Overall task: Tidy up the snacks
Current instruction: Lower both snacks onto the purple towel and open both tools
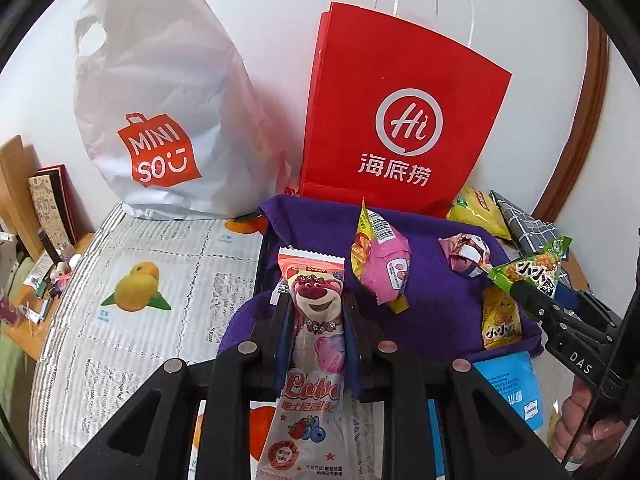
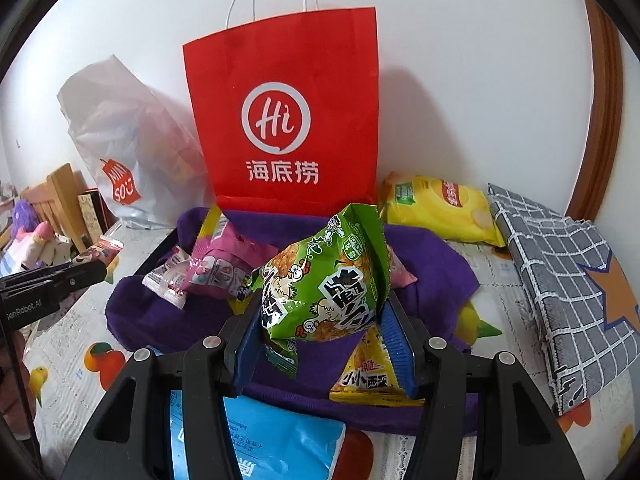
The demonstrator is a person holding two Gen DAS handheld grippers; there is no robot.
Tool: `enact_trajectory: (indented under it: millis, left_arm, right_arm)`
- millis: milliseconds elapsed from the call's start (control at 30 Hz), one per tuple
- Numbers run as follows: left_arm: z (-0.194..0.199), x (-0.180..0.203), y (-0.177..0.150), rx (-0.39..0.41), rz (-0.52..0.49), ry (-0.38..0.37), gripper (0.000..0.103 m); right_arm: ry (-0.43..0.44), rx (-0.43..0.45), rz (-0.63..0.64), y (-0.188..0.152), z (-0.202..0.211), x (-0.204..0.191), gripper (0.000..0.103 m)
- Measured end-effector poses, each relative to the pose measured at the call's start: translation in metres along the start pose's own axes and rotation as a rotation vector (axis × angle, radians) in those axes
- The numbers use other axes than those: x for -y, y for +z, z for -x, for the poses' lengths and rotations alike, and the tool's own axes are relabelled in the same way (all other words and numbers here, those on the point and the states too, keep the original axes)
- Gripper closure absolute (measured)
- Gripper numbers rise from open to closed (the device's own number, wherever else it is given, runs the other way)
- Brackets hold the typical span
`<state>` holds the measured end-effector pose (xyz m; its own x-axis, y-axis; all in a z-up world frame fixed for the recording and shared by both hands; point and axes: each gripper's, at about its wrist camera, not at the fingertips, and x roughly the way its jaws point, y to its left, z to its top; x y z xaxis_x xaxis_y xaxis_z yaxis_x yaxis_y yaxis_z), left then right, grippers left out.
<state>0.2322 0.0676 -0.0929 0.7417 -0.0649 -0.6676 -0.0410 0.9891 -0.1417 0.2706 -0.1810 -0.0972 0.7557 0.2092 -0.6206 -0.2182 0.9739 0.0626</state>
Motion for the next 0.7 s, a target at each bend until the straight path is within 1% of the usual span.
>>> enact_trajectory:
  millis: [167, 367, 567, 700]
  left_arm:
    - [0.000, -0.001, -0.002, -0.007, 0.011, -0.009, 0.081]
    - [0.000, -0.003, -0.002, -0.009, 0.028, -0.020, 0.081]
    - [0.001, -0.003, -0.003, -0.015, 0.036, -0.046, 0.081]
    - [0.002, -0.003, -0.003, -0.014, 0.036, -0.045, 0.081]
  right_arm:
    - [0.006, -0.006, -0.012, 0.000, -0.002, 0.002, 0.048]
    - [0.007, -0.028, -0.013, -0.002, -0.009, 0.001, 0.048]
    - [0.002, -0.060, -0.016, -0.005, -0.018, 0.000, 0.048]
    - [0.001, -0.068, -0.015, -0.006, -0.021, 0.000, 0.048]
